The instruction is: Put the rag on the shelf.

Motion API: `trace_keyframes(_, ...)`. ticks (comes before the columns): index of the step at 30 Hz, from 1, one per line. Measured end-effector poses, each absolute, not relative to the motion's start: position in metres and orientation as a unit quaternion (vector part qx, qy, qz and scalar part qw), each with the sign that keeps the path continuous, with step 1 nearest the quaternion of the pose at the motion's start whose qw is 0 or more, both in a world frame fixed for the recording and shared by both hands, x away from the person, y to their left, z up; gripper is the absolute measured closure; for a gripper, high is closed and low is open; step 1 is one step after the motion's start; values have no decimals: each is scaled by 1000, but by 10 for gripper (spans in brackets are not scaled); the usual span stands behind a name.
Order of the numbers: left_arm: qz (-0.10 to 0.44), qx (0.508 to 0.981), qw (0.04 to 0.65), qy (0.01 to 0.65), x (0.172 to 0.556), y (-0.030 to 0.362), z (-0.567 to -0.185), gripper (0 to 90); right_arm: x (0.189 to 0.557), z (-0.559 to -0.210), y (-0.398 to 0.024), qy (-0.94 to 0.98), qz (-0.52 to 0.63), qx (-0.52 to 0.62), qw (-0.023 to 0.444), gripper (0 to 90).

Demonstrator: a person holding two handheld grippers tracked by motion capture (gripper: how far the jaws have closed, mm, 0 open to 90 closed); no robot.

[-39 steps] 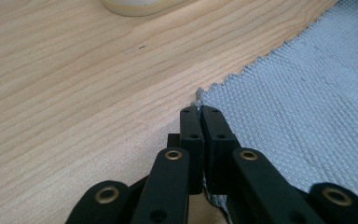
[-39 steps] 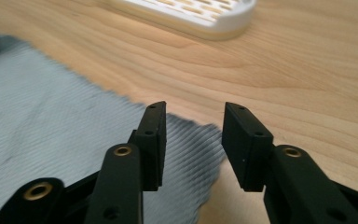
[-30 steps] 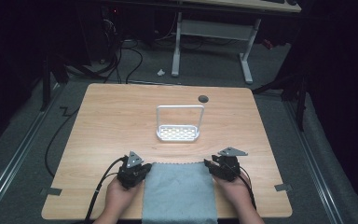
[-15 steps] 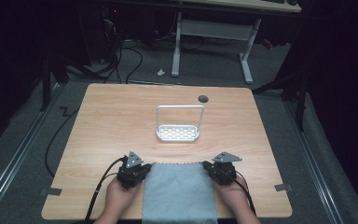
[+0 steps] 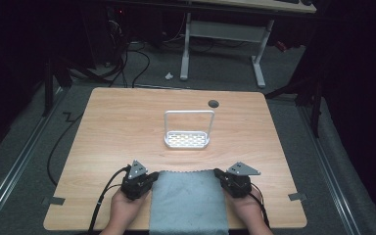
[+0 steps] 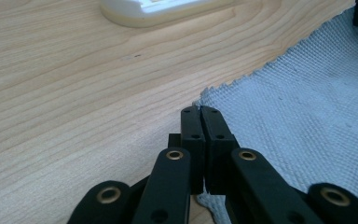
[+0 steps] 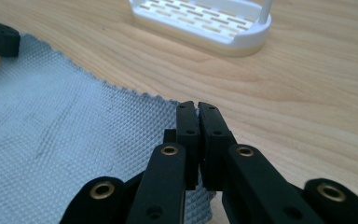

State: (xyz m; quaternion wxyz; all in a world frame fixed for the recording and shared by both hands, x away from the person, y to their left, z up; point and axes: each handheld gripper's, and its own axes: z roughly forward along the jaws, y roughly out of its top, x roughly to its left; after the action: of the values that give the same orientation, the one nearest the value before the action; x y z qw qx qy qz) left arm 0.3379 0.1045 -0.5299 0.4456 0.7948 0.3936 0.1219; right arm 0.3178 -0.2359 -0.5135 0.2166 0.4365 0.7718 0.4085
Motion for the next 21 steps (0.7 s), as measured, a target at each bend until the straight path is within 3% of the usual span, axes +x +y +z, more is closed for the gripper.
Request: trace_keyframes(21, 147, 751, 516, 386, 331, 115, -499, 886, 309, -495, -237, 742, 447, 426, 259, 888)
